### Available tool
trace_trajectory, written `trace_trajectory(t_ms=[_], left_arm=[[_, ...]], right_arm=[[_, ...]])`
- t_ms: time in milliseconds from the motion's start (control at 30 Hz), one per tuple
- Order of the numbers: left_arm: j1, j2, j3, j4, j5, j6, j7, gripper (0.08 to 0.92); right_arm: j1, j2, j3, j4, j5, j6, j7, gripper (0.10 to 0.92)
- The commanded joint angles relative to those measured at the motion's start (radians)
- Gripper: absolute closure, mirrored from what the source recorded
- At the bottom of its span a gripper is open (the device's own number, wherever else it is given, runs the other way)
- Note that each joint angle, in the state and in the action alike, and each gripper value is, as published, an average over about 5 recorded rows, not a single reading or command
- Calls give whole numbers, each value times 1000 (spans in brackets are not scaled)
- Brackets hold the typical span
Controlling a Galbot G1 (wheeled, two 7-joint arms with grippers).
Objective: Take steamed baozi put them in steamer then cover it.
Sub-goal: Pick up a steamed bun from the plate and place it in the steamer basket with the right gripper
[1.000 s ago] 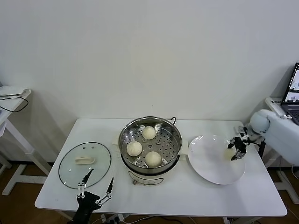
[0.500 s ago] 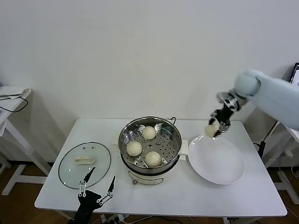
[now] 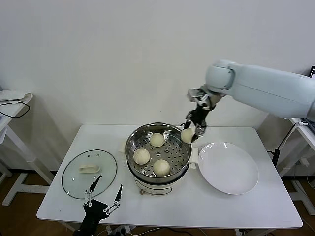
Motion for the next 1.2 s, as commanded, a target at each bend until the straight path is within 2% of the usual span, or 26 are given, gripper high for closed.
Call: trace_trajectory(t_ms=[33, 967, 1100, 1200], left_arm=[[-2, 0, -1, 3, 2, 6, -1, 177], [1, -2, -3, 3, 0, -6, -4, 177], [1, -3, -4, 4, 1, -4, -7, 177], [1, -5, -6, 3, 2, -4, -9, 177]], right_arm=[[-20, 133, -62, 10, 51, -48, 83, 422], [-122, 153, -97, -61, -15, -65, 151, 420], [-123, 146, -93, -58, -21, -64, 155, 398], [-122, 139, -87, -54, -26, -61, 157, 351]])
